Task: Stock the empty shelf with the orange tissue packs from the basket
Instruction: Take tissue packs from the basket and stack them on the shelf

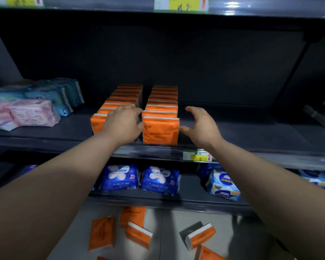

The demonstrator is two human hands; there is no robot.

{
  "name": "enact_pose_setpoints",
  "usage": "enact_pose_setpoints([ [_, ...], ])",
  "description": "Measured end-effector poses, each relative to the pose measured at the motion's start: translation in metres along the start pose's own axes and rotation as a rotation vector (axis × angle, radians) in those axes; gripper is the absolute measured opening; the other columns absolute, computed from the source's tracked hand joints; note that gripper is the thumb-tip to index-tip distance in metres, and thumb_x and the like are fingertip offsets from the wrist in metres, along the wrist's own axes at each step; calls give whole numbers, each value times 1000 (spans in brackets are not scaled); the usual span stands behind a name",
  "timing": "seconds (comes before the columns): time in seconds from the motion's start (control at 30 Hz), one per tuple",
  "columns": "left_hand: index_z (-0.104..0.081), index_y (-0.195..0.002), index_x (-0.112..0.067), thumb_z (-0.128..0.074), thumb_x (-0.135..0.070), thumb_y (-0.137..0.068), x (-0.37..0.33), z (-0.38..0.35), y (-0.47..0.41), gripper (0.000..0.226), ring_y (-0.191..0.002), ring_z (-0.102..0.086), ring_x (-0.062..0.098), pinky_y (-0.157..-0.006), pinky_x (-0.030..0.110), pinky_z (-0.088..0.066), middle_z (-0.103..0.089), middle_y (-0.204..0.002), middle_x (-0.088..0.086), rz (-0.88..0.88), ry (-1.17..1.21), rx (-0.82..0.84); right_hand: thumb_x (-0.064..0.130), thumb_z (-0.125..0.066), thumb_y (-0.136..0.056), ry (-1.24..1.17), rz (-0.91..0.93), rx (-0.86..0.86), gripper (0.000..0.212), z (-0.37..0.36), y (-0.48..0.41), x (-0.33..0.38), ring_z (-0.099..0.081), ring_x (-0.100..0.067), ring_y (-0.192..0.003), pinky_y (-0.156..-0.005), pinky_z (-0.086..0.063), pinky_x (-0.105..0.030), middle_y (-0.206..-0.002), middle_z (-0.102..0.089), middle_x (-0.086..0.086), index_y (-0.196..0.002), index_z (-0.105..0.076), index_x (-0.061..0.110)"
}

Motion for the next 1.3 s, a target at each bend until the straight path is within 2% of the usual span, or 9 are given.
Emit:
enact_pose_setpoints([
  [0.1, -54, -130, -21, -57, -34, -86, -25, 7, 9, 46, -120, -50, 30, -98, 41, -39, -56, -130, 8, -19, -4, 3, 30, -66, -85, 91, 30, 11, 64, 27, 18, -8, -37, -21, -135, -111, -32, -33, -147, -41, -4, -141, -41, 16],
  [0.33, -58, -126, -21, -57, -33, -85, -114, 15, 31, 43, -116, -53, 32, -97, 40, -44, -61, -124, 10, -154, 24, 1, 31, -63, -86, 280, 31, 11, 56, 102, 83, -51, -37, -21, -136, -108, -27, -28, -141, -50, -5, -138, -47, 17],
  [0.5, -53, -132, -18, -55, -36, -87, -197, -2, 52, 48, -120, -51, 32, -101, 40, -40, -58, -129, 10, -288, 59, 52, 29, -65, -85, 362, -60, 20, 54, 167, 141, -102, -38, -22, -136, -108, -29, -29, -139, -52, -7, -136, -50, 16],
  [0.6, -52, -133, -20, -55, -35, -87, -249, -15, 65, 48, -121, -49, 31, -100, 39, -40, -57, -130, 10, -354, 94, 91, 26, -67, -82, 401, -144, 18, 51, 204, 181, -137, -46, -24, -130, -103, -34, -29, -132, -58, -10, -131, -55, 16],
  [0.77, -60, -121, -19, -56, -33, -85, -329, -47, 89, 39, -112, -55, 32, -92, 40, -46, -62, -119, 10, -457, 138, 168, 26, -68, -82, 420, -318, 46, 49, 248, 246, -202, -55, -26, -118, -94, -40, -28, -128, -60, -10, -129, -58, 16],
  [1.03, -57, -123, -20, -57, -32, -84, -434, -132, 118, 41, -115, -55, 31, -94, 42, -46, -61, -124, 10, -584, 187, 406, 27, -68, -83, 396, -554, 111, 47, 271, 324, -306, -56, -25, -116, -94, -41, -29, -131, -59, -4, -129, -57, 18],
  [1.13, -52, -130, -19, -58, -32, -86, -465, -170, 123, 46, -118, -54, 29, -96, 41, -46, -58, -128, 9, -608, 179, 504, 29, -67, -84, 363, -630, 123, 49, 267, 330, -338, -55, -24, -118, -99, -43, -33, -132, -59, -2, -131, -55, 23],
  [1.23, -49, -132, -18, -58, -30, -86, -487, -209, 126, 49, -118, -53, 27, -96, 40, -46, -57, -128, 8, -605, 170, 593, 34, -65, -84, 338, -683, 127, 49, 258, 330, -365, -58, -22, -113, -97, -47, -38, -131, -59, 2, -131, -52, 30],
  [1.3, -47, -135, -18, -59, -28, -86, -496, -235, 127, 52, -120, -51, 26, -97, 39, -45, -54, -130, 6, -600, 161, 650, 34, -65, -85, 324, -705, 148, 49, 248, 331, -381, -61, -20, -108, -94, -48, -32, -131, -59, 3, -132, -51, 32],
])
Point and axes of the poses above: each hand's wrist, its own y-axis away from the middle knuckle, its own z-axis out of the back of the hand, x = y × z, the point moved 1 cm from there along -y, towards the middle knuckle
